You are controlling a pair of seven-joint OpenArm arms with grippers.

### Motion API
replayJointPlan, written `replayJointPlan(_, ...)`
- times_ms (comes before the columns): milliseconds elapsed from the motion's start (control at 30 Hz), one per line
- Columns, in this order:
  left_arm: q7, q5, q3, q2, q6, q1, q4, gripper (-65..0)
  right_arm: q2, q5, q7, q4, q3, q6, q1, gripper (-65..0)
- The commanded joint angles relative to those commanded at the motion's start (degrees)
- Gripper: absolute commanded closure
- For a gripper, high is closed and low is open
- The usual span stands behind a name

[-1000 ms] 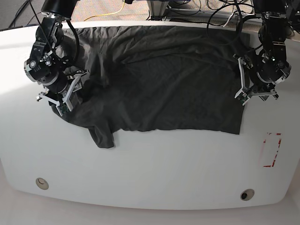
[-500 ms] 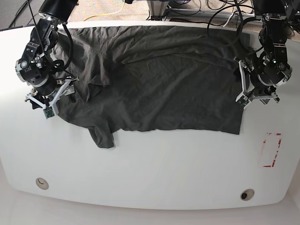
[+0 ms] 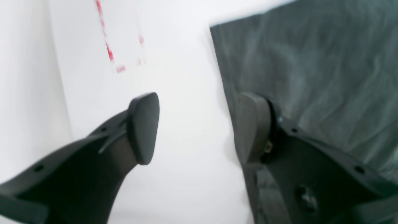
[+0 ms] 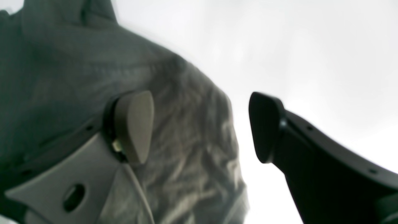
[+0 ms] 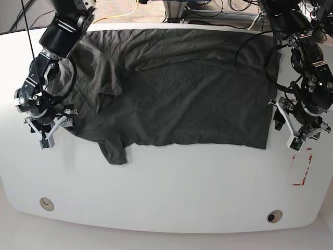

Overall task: Layout the t-shirt on the table in an organized manner, then fold the t-shirt properly
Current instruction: 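Move both grippers along the shirt sides to the hem corners, then grasp the grey shirt hem corners with both grippers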

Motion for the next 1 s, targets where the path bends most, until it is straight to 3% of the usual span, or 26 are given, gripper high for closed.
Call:
replayJointPlan(500, 0.0, -0.09, -0.26, -0.18, 0.0, -2.37, 0.0, -36.8, 5.89, 0.18, 12.84, -23.74, -0.09, 0.0, 5.54, -46.0)
replayJointPlan(667, 0.0, -0.09, -0.26, -0.18, 0.0, -2.37, 0.0, -36.8, 5.98, 0.18, 15.91, -26.9, -0.09, 0.0, 5.19, -46.0)
replayJointPlan(1000, 0.0, -0.09, -0.26, -0.09, 0.0, -2.29, 0.0, -36.8, 3.78, 0.26, 16.0, -26.99, -0.09, 0.0, 2.81, -45.3)
